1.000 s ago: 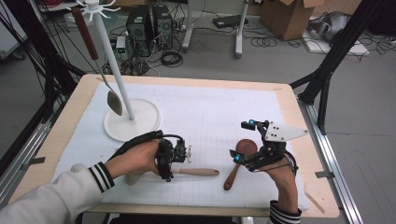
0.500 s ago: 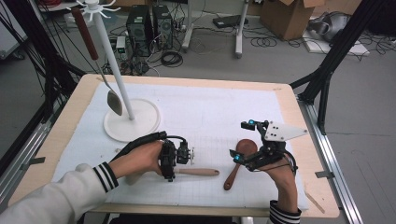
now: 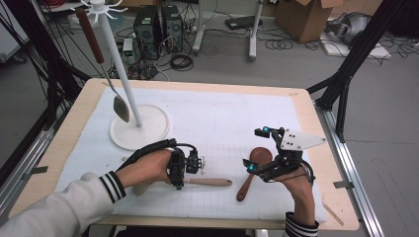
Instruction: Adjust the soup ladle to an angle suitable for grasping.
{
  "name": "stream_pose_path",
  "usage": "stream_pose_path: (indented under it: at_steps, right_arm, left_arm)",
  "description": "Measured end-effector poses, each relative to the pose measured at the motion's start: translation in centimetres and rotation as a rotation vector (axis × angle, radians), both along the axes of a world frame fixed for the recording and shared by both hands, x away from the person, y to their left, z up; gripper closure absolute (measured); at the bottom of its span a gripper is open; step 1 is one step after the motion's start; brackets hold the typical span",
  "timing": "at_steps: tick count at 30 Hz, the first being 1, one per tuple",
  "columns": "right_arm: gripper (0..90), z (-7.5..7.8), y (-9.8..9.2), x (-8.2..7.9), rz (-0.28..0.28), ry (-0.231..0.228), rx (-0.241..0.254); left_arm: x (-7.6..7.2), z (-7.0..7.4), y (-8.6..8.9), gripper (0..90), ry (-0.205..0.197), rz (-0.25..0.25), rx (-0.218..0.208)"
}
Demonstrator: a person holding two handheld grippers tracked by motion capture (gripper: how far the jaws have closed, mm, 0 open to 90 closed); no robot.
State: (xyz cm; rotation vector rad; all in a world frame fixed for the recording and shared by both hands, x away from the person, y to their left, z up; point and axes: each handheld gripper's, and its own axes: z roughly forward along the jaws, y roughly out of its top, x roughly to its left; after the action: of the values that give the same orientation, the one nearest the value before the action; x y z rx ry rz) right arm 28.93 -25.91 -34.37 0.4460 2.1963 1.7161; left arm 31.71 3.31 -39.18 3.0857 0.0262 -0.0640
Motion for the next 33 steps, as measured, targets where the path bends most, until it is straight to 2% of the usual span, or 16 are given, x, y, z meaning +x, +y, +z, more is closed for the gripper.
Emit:
stream_pose_path:
  at_steps: [9,18,25,33]
  right_arm:
    - [0.3,0.1,0.1,-0.1,0.01,-0.004,-0.004]
    - [0.3,0.1,0.1,-0.1,0.011,-0.012,-0.006]
    - [0.3,0.0,0.2,0.0,0.007,-0.013,-0.006]
    - [0.3,0.3,-0.2,-0.2,0.01,-0.022,0.038]
  left_arm:
    - [0.1,0.0,0.1,77.3,0.005,0.002,-0.002]
    - [0.0,0.0,0.1,77.8,-0.009,0.0,-0.001]
    - [0.0,0.0,0.4,78.0,-0.005,-0.002,-0.027]
    - [0.0,0.9,1.1,78.1,-0.012,0.006,-0.074]
